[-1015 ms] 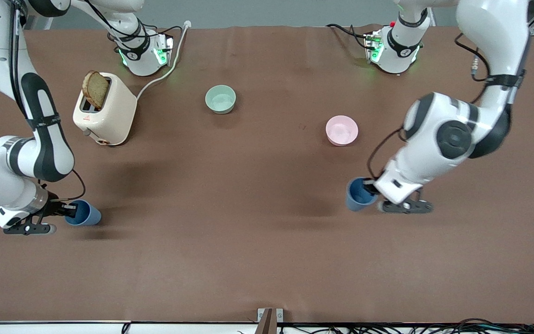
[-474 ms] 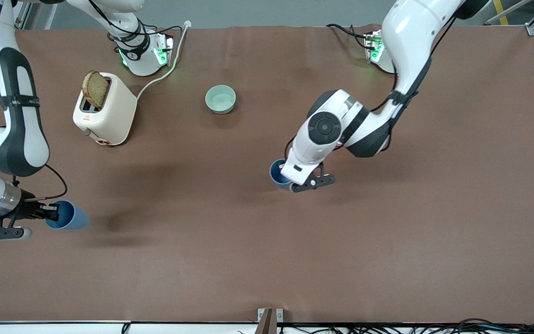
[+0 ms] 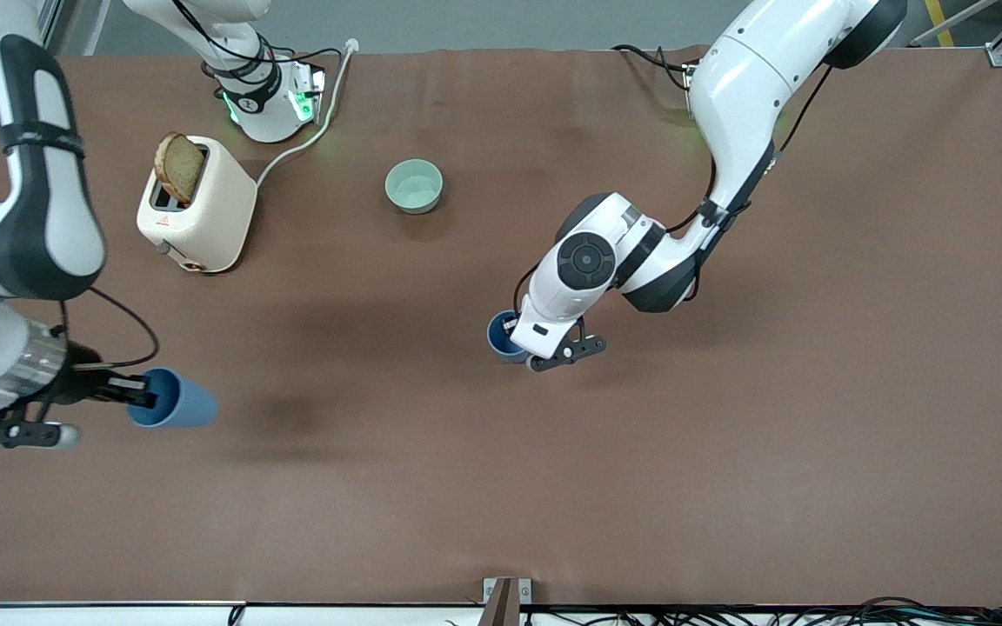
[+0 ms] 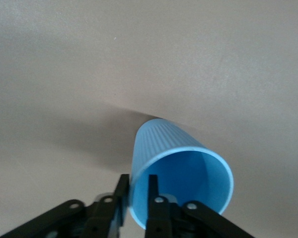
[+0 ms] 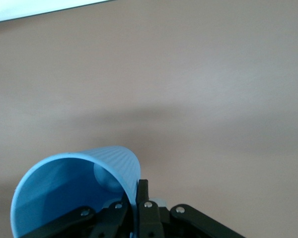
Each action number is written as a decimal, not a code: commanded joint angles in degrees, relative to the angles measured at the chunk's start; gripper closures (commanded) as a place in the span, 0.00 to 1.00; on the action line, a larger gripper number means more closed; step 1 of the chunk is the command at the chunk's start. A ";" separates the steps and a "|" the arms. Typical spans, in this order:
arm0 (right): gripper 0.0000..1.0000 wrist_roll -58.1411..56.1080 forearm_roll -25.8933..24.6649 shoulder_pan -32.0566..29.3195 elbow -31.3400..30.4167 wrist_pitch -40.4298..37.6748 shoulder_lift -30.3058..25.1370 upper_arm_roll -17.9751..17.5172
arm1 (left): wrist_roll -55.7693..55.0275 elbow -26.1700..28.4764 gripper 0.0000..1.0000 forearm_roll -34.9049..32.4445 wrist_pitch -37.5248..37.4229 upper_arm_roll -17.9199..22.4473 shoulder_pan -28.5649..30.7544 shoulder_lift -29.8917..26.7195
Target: Stack blue cups with both arms
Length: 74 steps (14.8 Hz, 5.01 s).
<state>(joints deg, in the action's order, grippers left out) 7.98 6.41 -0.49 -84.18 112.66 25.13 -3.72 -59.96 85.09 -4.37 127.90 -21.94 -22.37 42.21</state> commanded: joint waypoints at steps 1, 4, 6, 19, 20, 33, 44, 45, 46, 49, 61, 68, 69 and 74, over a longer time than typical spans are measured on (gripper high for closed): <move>0.99 11.93 0.18 6.45 -0.02 -0.69 -1.14 0.03 | -1.04 -1.50 0.00 -0.73 -0.98 0.58 -0.05 -1.95; 0.99 22.22 0.27 13.65 1.47 -0.60 -1.05 0.03 | 0.98 -2.46 0.00 -4.48 -3.87 3.30 1.71 -7.66; 0.99 30.73 -0.25 19.79 1.92 -0.07 -0.70 0.11 | 3.35 -5.97 0.00 -9.06 -7.38 3.83 4.59 -10.65; 0.99 47.66 -0.87 36.44 2.00 8.98 7.21 0.29 | 42.88 -6.16 0.00 -1.98 -33.40 3.31 23.23 -34.55; 0.99 47.48 -0.87 36.44 2.00 8.98 7.73 0.29 | 46.83 -6.16 0.00 -1.44 -34.11 3.31 24.82 -35.52; 0.99 46.60 -1.05 38.02 2.09 10.56 10.20 0.20 | 54.78 6.13 0.00 5.16 -38.78 14.91 20.70 -46.51; 0.49 45.72 -0.96 37.67 2.09 10.92 10.47 0.29 | 55.92 6.32 0.00 1.56 -39.74 15.17 20.79 -48.01; 0.39 45.63 -1.05 37.06 2.18 10.31 9.59 0.47 | 55.75 5.97 0.00 1.56 -39.92 14.82 20.70 -48.10; 0.23 45.54 -1.22 36.62 2.18 10.30 8.54 0.99 | 55.92 5.62 0.00 1.64 -39.92 14.82 20.87 -47.75; 0.00 42.93 -2.97 31.27 1.21 4.53 1.69 3.36 | 55.83 5.35 0.00 1.56 -39.92 14.65 20.61 -47.31; 0.00 -1.44 -5.79 -5.11 -7.31 -15.54 -19.23 3.54 | 55.83 4.56 0.00 2.35 -39.83 14.03 20.61 -46.26; 0.00 -5.52 -10.86 -7.87 8.49 -28.27 -21.00 3.37 | 55.92 4.47 0.00 2.08 -39.83 14.12 20.70 -46.26; 0.00 -5.26 -12.72 -7.51 8.33 -28.37 -20.91 3.19 | 55.92 4.39 0.00 1.91 -39.83 14.12 20.79 -46.26; 0.00 -6.05 -7.64 -7.86 1.58 -27.32 -23.19 3.46 | 55.83 3.33 0.00 1.73 -39.83 14.12 21.23 -45.82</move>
<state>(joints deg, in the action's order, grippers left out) 2.74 -2.73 -7.28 -79.28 84.34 3.99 0.34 -5.16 89.82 -1.67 88.23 -7.70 -1.48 -4.24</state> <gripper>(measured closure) 0.000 0.000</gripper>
